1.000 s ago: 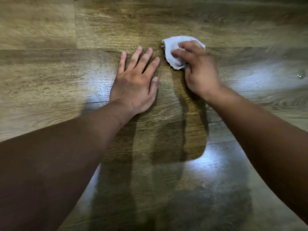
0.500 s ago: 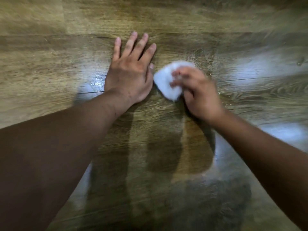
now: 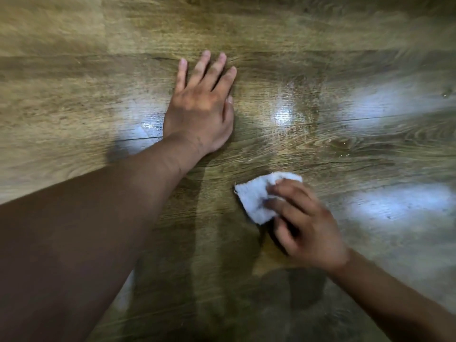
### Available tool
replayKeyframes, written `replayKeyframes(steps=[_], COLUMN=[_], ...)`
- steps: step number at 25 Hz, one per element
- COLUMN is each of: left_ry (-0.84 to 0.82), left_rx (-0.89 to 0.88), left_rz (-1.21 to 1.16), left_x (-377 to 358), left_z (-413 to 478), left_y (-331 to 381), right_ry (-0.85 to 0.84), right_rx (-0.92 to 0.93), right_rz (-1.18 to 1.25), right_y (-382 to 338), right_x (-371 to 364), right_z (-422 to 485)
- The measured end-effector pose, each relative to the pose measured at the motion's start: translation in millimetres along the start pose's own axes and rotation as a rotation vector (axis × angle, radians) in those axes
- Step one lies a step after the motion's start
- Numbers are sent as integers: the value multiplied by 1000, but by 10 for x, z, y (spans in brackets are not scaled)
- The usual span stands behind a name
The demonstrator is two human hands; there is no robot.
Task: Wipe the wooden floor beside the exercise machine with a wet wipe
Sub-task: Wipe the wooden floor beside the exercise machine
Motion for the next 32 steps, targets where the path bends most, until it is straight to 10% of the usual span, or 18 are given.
replayKeyframes(steps=[10, 18, 24, 32], left_ry=[-25, -36, -94, -117], left_rx=[12, 10, 30, 47], left_rz=[10, 9, 63, 79], left_x=[-18, -10, -25, -29], left_z=[1, 2, -1, -3], left_y=[-9, 20, 22, 25], right_ry=[297, -26, 250, 211], right_rx=[-253, 288, -88, -109], right_rz=[-187, -155, -353, -144], right_y=[445, 10, 625, 565], right_x=[138, -121, 242, 83], right_z=[1349, 400, 1635, 1363])
Point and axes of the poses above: each hand's wrist, its own z-axis towards the middle knuckle, its own x-axis out of the back of the hand, y = z × x, the point moved 7 cm from there along z, towards the middle knuckle, and after that the axes turned 2 degrees about x, right-handed, at the moved point
